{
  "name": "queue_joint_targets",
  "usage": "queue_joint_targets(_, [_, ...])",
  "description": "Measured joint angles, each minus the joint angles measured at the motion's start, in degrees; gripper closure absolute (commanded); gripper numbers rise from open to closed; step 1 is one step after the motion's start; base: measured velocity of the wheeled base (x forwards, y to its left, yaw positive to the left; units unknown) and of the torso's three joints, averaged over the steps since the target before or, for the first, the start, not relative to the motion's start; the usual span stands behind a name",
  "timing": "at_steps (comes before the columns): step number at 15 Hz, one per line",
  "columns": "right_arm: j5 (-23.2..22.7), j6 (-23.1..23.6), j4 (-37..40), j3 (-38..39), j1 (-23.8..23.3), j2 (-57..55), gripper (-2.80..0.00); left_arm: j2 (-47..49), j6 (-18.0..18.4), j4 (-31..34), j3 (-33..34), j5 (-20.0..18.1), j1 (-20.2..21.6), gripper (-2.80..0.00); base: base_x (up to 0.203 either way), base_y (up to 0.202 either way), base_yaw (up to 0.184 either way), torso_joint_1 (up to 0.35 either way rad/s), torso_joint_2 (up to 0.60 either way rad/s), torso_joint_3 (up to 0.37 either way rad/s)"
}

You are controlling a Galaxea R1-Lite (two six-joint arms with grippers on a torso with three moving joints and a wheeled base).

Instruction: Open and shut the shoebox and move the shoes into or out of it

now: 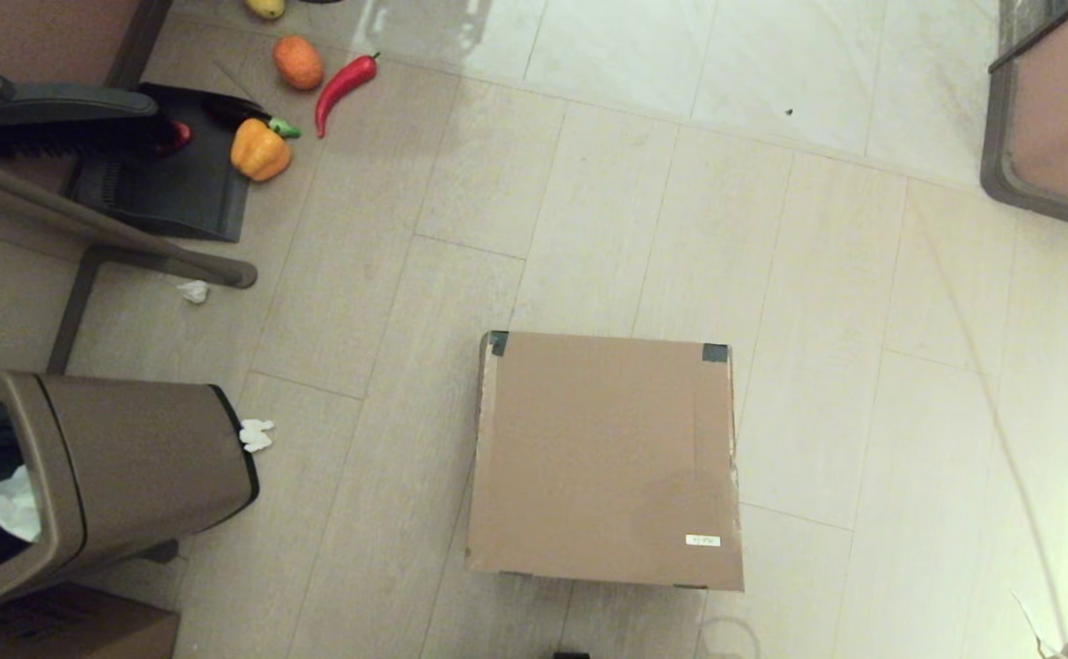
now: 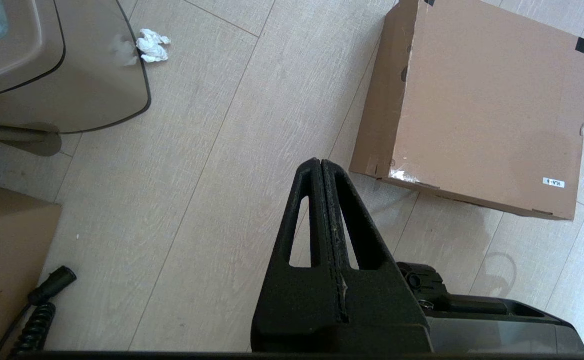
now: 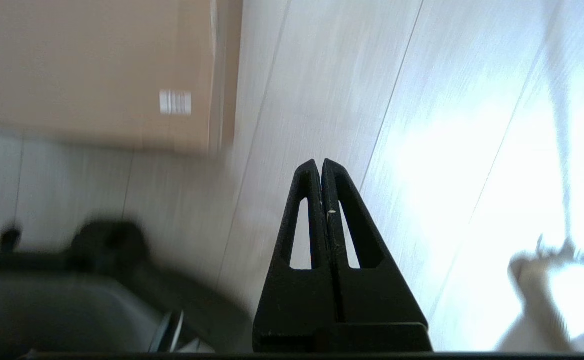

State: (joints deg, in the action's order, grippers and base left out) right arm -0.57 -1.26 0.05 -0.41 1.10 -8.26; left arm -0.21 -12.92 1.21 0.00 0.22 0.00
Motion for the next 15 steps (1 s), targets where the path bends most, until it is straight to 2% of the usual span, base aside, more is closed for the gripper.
queue_joint_targets(5, [1.2, 0.0, 0.0, 0.4, -1.2, 7.4, 0.0, 0.0, 0.0, 0.0, 0.0, 0.0, 0.0, 0.0, 0.0, 0.0, 0.0, 0.0, 0.0, 0.0])
queue_joint_targets(15, [1.2, -0.2, 0.1, 0.4, -1.3, 8.5, 0.0, 0.1, 0.0, 0.0, 0.0, 0.0, 0.0, 0.0, 0.0, 0.0, 0.0, 0.0, 0.0, 0.0])
